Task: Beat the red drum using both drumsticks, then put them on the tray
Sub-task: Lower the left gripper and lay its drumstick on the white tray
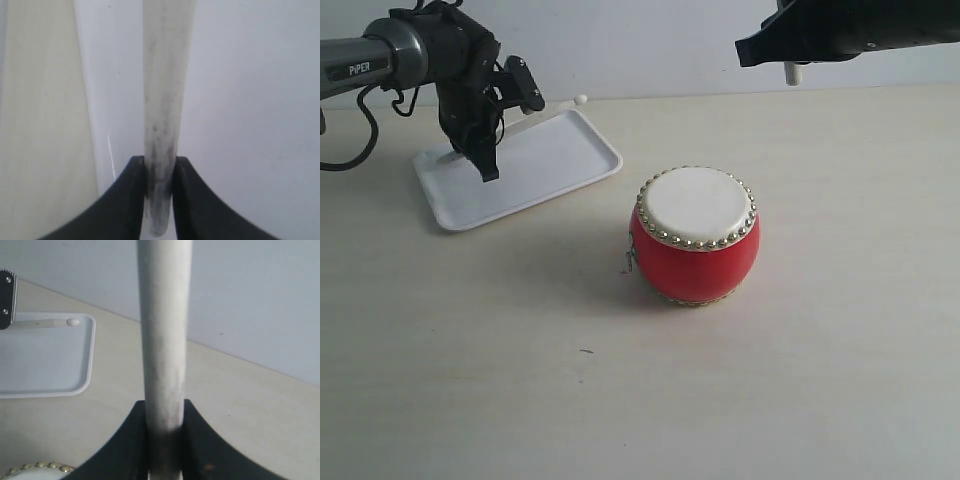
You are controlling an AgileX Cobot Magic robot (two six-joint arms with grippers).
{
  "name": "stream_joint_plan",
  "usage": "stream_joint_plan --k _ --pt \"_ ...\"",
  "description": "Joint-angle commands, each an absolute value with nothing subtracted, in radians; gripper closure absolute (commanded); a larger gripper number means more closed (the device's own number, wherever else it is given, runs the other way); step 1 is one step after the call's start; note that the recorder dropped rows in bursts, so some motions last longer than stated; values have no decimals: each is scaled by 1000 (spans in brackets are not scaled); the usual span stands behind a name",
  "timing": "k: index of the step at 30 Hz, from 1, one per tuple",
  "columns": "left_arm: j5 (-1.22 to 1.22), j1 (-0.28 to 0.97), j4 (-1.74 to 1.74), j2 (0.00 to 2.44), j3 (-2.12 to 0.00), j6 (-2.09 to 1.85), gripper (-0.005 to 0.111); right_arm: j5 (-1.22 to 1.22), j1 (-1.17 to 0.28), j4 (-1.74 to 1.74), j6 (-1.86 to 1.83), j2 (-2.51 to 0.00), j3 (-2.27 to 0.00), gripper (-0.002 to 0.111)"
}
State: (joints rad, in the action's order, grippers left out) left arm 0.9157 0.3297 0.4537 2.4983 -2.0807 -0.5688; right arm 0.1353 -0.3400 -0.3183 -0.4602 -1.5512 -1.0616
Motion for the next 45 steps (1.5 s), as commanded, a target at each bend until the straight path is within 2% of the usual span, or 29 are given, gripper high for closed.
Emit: stream_joint_plan --k 1,33,36,42,45 --pt "917 331 456 2493 -2085 -563 107 126 -334 -314 -466 -1551 -1069 108" --pt "977 331 460 2512 -2085 -567 106 122 -336 -340 -466 -1551 -1069 108" --pt "977 331 462 2512 -2085 -564 97 117 -336 -340 -466 -1551 -1069 108" --pt "977 331 466 2512 -2085 -555 62 117 -336 -351 -468 -1551 -1069 108" --pt "977 331 473 2511 -2085 -550 56 117 -336 -351 -468 -1551 -1069 108"
